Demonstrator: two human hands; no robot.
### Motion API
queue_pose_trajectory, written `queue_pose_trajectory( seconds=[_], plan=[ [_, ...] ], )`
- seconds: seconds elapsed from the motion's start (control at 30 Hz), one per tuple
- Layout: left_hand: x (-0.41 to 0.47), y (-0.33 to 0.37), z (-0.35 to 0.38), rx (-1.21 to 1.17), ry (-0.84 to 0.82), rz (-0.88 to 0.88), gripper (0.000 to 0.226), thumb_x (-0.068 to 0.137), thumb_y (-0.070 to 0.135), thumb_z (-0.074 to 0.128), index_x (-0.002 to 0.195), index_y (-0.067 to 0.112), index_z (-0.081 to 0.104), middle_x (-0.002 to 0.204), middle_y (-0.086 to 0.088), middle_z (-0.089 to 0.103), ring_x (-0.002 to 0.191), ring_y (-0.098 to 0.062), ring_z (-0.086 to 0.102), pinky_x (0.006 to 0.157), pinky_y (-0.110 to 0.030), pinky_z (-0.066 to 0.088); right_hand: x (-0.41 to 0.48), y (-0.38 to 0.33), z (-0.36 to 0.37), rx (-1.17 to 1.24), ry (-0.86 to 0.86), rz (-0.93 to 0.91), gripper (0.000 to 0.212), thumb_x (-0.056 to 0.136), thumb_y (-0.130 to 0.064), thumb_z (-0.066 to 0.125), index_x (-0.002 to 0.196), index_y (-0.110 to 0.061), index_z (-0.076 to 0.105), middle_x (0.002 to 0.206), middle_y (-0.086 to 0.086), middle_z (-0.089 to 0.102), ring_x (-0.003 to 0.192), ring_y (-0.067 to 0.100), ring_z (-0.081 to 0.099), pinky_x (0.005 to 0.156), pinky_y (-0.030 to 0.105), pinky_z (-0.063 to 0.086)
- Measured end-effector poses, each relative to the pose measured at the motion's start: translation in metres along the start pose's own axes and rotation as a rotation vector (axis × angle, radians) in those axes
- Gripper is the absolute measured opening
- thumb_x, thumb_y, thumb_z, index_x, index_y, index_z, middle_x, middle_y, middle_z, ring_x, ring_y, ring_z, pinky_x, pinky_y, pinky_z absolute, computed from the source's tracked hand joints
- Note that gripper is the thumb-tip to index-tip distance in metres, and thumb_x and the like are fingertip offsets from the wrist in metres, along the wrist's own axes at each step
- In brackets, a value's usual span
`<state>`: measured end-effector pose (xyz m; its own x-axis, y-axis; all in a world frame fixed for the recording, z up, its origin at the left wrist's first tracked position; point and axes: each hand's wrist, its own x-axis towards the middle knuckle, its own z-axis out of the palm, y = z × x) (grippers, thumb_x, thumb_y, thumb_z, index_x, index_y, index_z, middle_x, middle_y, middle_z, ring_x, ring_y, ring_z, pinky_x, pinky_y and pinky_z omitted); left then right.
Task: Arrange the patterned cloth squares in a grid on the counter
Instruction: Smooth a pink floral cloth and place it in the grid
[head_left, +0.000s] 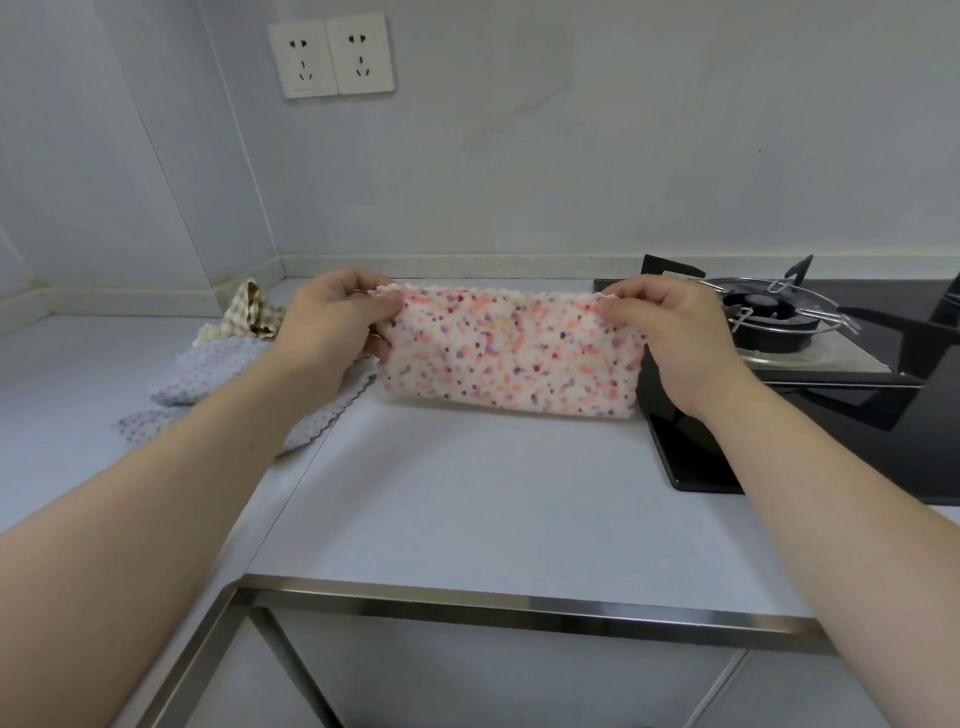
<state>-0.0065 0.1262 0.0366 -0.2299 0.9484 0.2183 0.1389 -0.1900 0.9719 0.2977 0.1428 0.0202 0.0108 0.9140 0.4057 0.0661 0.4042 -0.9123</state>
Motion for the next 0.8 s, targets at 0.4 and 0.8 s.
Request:
queue_pose_trajectory(
  seconds=[0.4, 0.8],
  plan=[
    [0.004, -0.003, -0.007, 0.009, -0.065, 0.162, 0.009, 0.086, 0.012, 0.077, 0.078, 0.015, 0.076, 0.079, -0.006, 0.073, 0.082, -0.02, 0.07, 0.084, -0.03, 0.057, 0.002, 0.004, -0.003, -0.361, 0.019, -0.146, 0.01, 0.096, -0.017, 0.069, 0.098, -0.025, 0.074, 0.085, -0.011, 0.073, 0.067, 0.004, 0.069, 0.062, 0.016, 0.052],
    [-0.011, -0.007, -0.008, 0.997, -0.426, 0.293, 0.015, 0.079, 0.006, 0.07, 0.086, 0.016, 0.077, 0.091, 0.007, 0.076, 0.087, -0.004, 0.068, 0.081, -0.026, 0.054, -0.007, 0.001, -0.004, -0.926, -0.36, -0.109, 0.009, 0.085, -0.017, 0.072, 0.086, -0.021, 0.081, 0.075, -0.017, 0.053, 0.074, -0.01, 0.053, 0.064, 0.0, 0.034]
  ],
)
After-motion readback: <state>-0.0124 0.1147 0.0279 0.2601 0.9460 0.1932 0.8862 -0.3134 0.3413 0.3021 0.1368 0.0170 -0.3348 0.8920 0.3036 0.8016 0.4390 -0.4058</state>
